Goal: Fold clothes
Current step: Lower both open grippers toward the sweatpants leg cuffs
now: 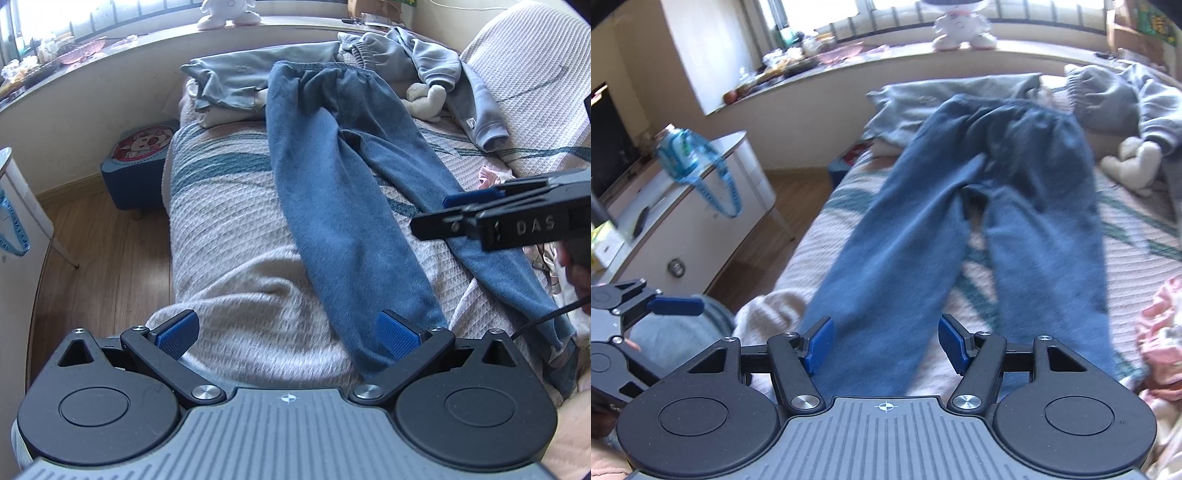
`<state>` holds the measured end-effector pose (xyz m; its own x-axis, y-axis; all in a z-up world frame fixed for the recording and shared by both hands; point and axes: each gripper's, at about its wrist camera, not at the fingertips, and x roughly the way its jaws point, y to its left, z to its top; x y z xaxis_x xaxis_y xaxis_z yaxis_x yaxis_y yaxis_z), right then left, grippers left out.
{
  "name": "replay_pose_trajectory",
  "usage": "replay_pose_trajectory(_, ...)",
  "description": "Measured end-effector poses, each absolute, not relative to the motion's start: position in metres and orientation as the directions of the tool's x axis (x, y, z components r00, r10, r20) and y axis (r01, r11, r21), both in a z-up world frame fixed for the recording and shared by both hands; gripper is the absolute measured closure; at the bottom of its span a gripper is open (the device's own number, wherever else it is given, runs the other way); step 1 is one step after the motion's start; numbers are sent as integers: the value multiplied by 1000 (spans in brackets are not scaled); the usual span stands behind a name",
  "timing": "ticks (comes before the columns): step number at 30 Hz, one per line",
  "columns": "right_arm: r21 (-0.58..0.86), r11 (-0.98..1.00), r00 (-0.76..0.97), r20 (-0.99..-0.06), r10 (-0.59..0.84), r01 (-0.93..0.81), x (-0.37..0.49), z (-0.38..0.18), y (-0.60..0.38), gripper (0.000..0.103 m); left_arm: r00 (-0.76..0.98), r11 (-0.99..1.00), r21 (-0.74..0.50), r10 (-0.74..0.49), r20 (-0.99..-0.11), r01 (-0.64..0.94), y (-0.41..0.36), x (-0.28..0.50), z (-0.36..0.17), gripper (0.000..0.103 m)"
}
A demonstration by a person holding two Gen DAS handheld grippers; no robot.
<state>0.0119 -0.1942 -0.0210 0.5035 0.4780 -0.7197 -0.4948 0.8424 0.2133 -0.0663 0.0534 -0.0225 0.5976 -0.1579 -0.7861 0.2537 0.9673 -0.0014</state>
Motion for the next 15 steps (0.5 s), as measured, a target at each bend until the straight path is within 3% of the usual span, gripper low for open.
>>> replay_pose_trajectory(15,113,924,604,-726,328,-366,59,-8,-243,40,525,959,-30,-181,-832,283,29,-6,-42,0)
